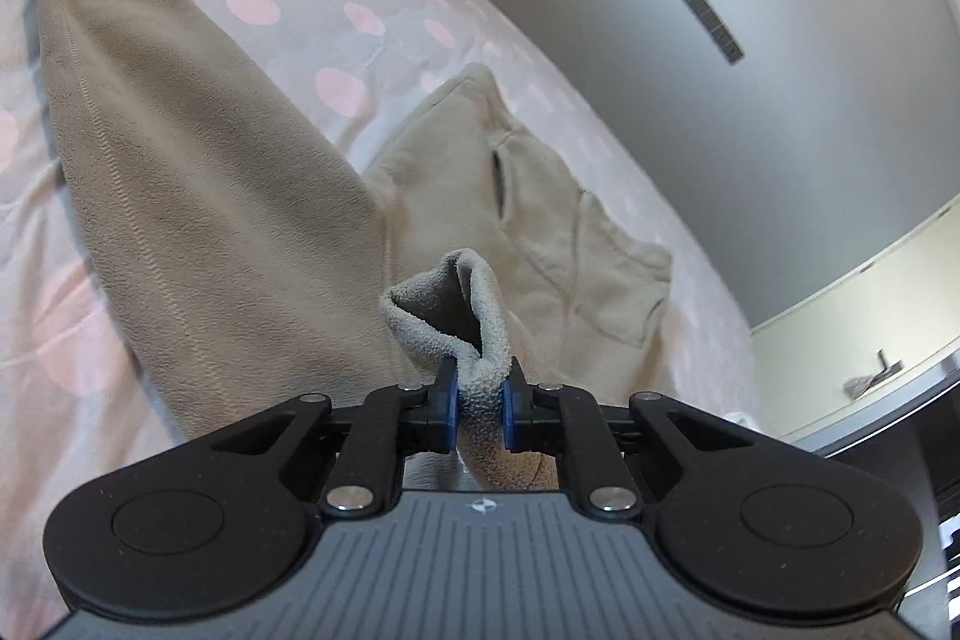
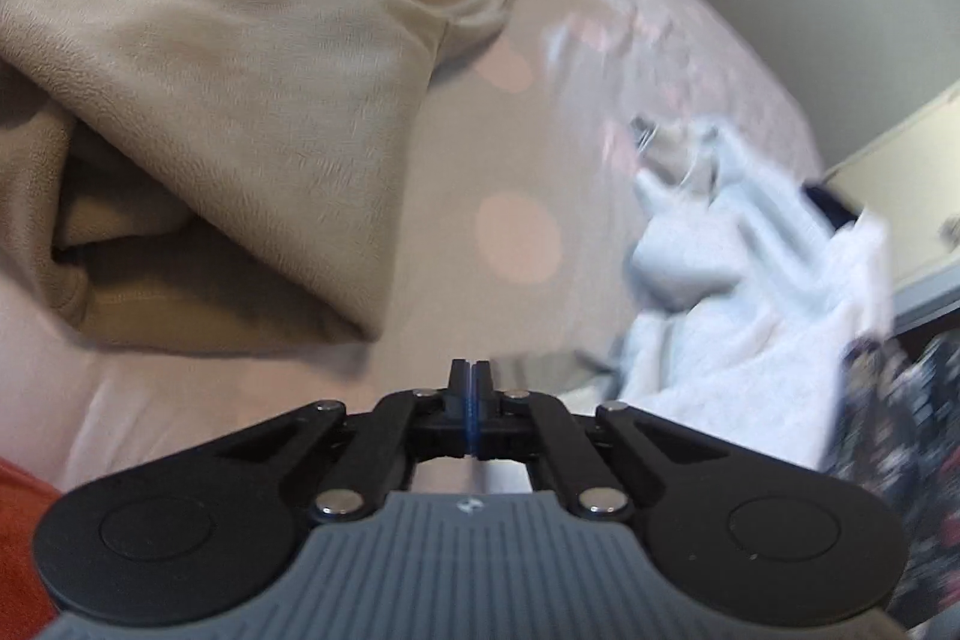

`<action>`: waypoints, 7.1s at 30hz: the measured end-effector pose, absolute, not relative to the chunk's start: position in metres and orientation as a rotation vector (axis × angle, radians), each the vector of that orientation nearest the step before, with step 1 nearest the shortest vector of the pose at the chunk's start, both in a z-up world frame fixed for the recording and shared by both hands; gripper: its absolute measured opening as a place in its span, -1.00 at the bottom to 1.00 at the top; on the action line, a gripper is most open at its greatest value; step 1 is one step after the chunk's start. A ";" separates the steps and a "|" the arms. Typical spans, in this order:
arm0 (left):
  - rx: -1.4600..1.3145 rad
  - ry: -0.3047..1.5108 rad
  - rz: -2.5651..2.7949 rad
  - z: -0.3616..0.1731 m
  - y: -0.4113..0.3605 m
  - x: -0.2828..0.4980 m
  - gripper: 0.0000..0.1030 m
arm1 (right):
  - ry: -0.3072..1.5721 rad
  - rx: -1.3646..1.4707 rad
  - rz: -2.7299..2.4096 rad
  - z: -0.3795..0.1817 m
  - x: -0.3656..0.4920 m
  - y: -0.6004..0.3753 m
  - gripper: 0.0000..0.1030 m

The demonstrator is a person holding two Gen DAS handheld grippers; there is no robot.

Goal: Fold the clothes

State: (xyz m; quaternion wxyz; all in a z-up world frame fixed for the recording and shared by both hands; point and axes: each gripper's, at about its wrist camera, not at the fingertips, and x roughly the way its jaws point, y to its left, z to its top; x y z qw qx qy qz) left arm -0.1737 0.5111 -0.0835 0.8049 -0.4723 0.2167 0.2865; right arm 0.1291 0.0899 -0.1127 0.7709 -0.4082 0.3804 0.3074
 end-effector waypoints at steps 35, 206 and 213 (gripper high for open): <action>-0.786 0.727 0.753 -0.109 0.576 -0.057 -0.15 | 0.794 -0.499 0.815 -0.096 0.260 0.265 -0.50; -0.727 0.661 0.857 -0.067 0.721 -0.338 0.12 | 0.809 -0.214 0.620 -0.090 0.157 0.216 0.08; -0.829 0.557 0.870 -0.098 0.759 -0.330 0.16 | 0.809 -0.219 0.581 -0.091 0.157 0.209 0.12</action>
